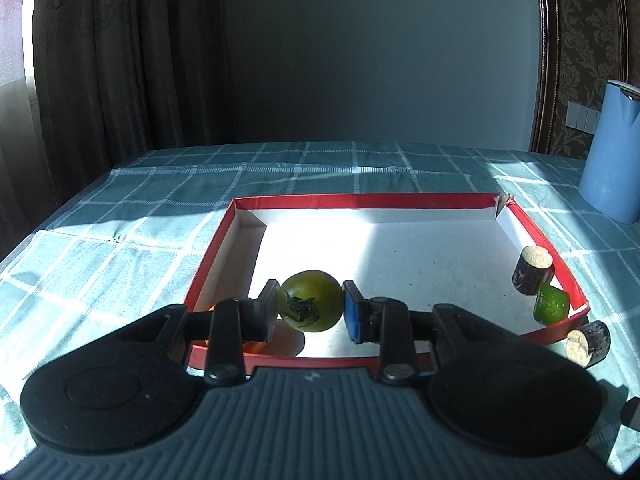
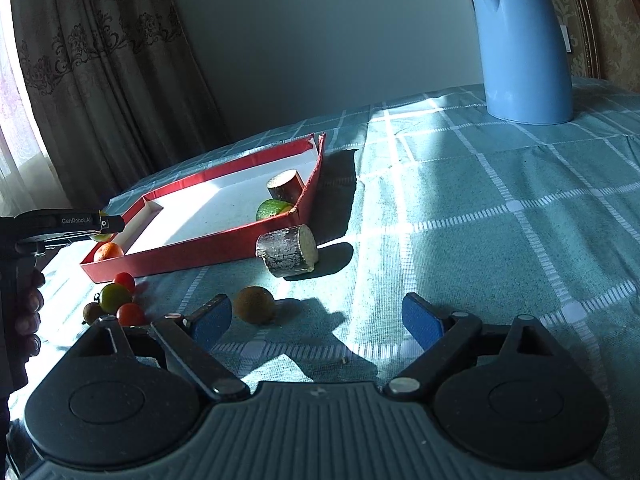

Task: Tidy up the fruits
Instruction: 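Lower the green tomato beside the orange in the box and release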

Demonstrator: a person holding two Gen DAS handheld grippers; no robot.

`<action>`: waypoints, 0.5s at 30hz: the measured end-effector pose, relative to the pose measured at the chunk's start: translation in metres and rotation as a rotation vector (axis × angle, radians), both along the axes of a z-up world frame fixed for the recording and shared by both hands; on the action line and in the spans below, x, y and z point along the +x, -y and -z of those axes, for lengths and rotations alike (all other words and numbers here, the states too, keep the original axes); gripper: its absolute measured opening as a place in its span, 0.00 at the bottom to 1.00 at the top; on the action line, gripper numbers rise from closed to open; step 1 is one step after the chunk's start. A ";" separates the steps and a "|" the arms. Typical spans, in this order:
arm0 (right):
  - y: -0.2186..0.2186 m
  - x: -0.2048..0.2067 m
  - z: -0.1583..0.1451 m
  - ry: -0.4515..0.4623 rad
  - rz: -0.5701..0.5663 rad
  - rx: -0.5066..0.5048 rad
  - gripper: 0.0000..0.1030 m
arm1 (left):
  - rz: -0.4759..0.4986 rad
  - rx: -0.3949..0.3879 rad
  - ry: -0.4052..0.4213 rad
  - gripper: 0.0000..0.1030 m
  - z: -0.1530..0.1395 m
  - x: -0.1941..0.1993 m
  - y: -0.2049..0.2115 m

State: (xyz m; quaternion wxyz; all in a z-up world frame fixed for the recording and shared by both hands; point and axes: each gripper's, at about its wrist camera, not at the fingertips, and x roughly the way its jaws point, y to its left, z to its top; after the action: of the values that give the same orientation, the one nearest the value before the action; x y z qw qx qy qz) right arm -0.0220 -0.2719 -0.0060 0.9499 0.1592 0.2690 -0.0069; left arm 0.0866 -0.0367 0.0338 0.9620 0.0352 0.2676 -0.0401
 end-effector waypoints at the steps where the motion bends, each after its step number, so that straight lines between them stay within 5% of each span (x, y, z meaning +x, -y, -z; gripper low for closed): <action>1: 0.000 0.000 0.000 0.000 0.000 0.001 0.90 | 0.000 0.002 -0.010 0.29 0.004 0.004 0.002; 7: 0.000 0.000 0.000 0.002 -0.001 0.005 0.91 | -0.011 0.017 -0.078 0.29 0.026 0.019 0.003; 15: 0.000 0.001 0.000 0.000 -0.002 0.006 0.92 | -0.021 0.041 -0.053 0.31 0.029 0.014 0.002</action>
State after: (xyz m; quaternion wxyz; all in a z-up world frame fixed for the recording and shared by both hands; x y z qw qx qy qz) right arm -0.0212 -0.2722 -0.0064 0.9494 0.1619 0.2691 -0.0049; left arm 0.1009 -0.0383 0.0049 0.9540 0.0511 0.2943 -0.0252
